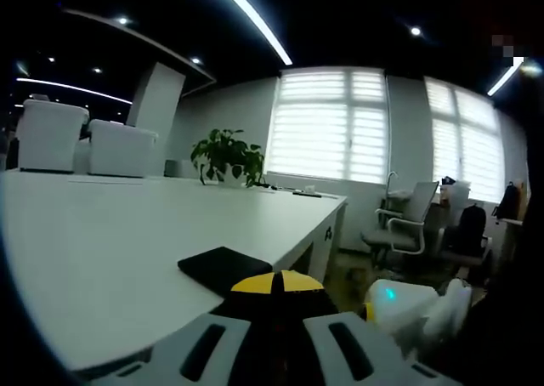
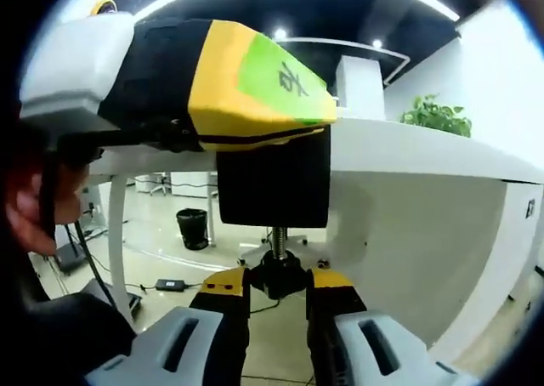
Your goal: Clamp the fixed fixture on the desktop, loosen the retaining clip, secure it to the edge of the desk, and tighten the retaining clip.
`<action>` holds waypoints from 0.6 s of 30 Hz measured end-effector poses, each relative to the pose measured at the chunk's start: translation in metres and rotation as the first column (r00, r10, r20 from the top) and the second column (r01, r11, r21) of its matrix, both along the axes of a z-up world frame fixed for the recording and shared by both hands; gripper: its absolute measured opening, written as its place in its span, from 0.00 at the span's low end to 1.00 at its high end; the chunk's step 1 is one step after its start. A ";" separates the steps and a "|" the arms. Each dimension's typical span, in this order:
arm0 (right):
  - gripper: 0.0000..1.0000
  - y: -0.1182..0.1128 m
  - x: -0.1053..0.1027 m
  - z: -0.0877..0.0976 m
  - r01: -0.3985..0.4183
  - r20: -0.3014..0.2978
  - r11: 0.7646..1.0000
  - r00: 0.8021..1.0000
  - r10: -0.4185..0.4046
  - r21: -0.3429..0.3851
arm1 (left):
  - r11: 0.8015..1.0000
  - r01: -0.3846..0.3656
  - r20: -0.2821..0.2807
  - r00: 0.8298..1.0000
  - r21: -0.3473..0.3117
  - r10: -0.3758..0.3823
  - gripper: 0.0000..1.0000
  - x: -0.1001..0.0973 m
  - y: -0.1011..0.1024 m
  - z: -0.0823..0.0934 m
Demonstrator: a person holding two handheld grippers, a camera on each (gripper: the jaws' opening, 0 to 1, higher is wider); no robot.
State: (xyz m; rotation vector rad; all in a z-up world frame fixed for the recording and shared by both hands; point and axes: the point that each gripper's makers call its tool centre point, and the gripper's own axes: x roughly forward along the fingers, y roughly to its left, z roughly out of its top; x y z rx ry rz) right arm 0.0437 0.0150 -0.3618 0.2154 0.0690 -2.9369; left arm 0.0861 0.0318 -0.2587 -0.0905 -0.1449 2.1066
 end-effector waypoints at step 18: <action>0.23 -0.009 0.001 0.000 -0.479 0.021 0.878 0.877 0.479 -0.027 | 1.000 0.006 -0.002 1.000 -0.008 -0.006 0.01 0.000 0.000 0.000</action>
